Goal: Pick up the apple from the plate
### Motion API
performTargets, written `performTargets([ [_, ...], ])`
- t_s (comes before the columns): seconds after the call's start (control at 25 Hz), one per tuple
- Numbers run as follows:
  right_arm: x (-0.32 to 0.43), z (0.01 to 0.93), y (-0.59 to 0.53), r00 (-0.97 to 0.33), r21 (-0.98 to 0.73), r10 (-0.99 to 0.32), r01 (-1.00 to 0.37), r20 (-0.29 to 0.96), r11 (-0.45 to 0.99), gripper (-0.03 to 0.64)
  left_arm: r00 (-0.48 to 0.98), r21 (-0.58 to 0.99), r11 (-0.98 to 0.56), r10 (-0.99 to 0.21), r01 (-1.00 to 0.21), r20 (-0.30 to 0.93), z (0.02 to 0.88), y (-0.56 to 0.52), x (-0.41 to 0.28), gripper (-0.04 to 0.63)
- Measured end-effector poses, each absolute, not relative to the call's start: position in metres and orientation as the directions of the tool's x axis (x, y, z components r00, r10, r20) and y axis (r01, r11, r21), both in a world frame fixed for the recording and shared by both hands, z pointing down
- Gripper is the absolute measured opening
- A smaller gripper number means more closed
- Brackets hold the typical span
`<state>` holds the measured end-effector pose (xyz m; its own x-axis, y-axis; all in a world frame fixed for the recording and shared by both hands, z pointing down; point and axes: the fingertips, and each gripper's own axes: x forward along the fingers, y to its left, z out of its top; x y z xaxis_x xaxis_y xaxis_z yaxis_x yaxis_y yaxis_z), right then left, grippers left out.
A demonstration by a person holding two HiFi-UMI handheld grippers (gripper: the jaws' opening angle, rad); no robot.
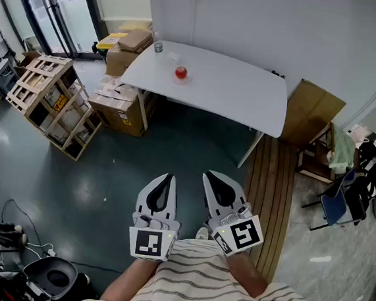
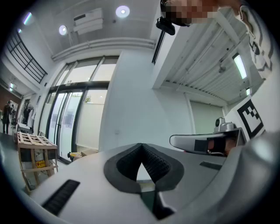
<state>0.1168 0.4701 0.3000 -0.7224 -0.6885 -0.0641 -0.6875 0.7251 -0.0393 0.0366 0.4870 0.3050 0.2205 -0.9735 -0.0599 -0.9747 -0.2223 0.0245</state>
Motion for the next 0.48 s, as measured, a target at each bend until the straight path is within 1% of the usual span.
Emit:
performTargets([
  [0.2, 0.128, 0.302, 0.461, -0.730, -0.039, -0.680, -0.679, -0.070, 0.733, 0.012, 0.215, 0.014, -0.216, -0.975, -0.976, -0.050, 0.310, 0.478, 0.050, 0.003],
  [0.48, 0.141, 0.301, 0.446, -0.771, -0.033, -0.631, -0.631, -0.087, 0.775, 0.012, 0.200, 0.018, -0.201, -0.979, -0.980, -0.042, 0.313, 0.461, 0.073, 0.003],
])
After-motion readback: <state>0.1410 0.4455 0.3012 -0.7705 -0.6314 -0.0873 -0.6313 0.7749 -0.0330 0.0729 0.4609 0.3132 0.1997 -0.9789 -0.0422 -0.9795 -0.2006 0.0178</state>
